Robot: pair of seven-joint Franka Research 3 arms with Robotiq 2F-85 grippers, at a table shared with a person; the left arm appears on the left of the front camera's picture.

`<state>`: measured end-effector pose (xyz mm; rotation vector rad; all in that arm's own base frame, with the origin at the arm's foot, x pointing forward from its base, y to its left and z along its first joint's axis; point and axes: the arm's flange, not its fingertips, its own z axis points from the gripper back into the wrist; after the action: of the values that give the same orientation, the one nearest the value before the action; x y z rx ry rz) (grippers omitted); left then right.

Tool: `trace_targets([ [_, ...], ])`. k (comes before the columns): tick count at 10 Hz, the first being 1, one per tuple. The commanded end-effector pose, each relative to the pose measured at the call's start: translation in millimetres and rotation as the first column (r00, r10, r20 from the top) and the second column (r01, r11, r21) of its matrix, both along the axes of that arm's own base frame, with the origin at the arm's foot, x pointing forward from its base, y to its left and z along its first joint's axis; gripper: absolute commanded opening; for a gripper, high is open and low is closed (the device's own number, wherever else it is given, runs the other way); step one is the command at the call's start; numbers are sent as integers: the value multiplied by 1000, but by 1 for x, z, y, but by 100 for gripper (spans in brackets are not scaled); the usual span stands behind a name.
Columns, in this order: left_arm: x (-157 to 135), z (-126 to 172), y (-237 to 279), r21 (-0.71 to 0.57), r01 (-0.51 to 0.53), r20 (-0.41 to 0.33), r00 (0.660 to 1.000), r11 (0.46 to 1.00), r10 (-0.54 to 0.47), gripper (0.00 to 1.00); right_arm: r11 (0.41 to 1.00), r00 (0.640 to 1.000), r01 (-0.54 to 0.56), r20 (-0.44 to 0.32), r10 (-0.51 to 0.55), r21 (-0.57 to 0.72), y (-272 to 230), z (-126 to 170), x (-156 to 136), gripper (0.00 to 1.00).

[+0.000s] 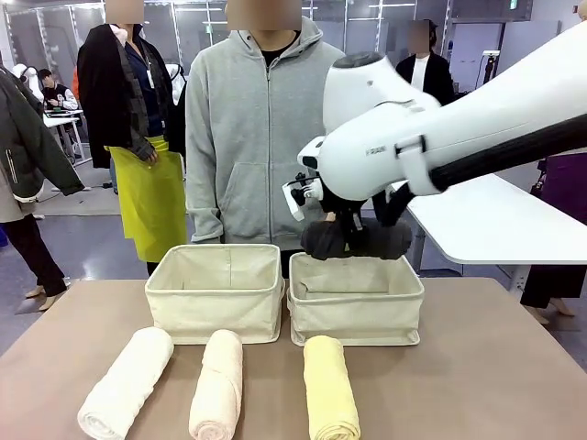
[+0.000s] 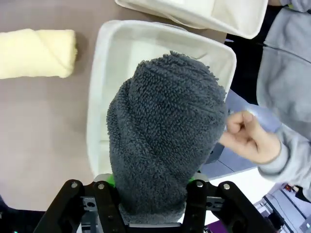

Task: Divide the towels into two baskets.
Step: Pick up one hotel-folded towel and place it in the Fabric basket indicated by the person.

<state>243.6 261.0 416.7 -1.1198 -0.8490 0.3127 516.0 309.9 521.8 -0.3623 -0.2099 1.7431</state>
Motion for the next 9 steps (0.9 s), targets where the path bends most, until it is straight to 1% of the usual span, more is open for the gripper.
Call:
trace_targets([
  [1,-1,1,1,-10,1,16,1000,1000,-1,100,999,998,-18,-57,15,-48,8,-17,34,43],
  [2,-1,1,1,-10,1,16,1000,1000,-1,100,999,997,-17,-73,14,-45,5,-32,42,43],
  [4,-1,1,1,-10,1,16,1000,1000,-1,100,998,996,-51,-79,48,-37,2,-63,59,43],
  [5,-1,1,1,-10,1,16,1000,1000,-1,100,998,995,-61,-75,59,-31,2,-73,66,43],
  [7,-1,1,1,-10,1,16,1000,1000,-1,100,999,992,-38,-120,34,-27,1,-93,83,43],
  [8,-1,1,1,-10,1,16,1000,1000,-1,100,999,991,-24,-135,20,-26,0,-99,89,56],
  [9,-1,1,1,-10,1,16,1000,1000,-1,100,998,986,-50,-158,45,-31,-1,-103,90,73],
])
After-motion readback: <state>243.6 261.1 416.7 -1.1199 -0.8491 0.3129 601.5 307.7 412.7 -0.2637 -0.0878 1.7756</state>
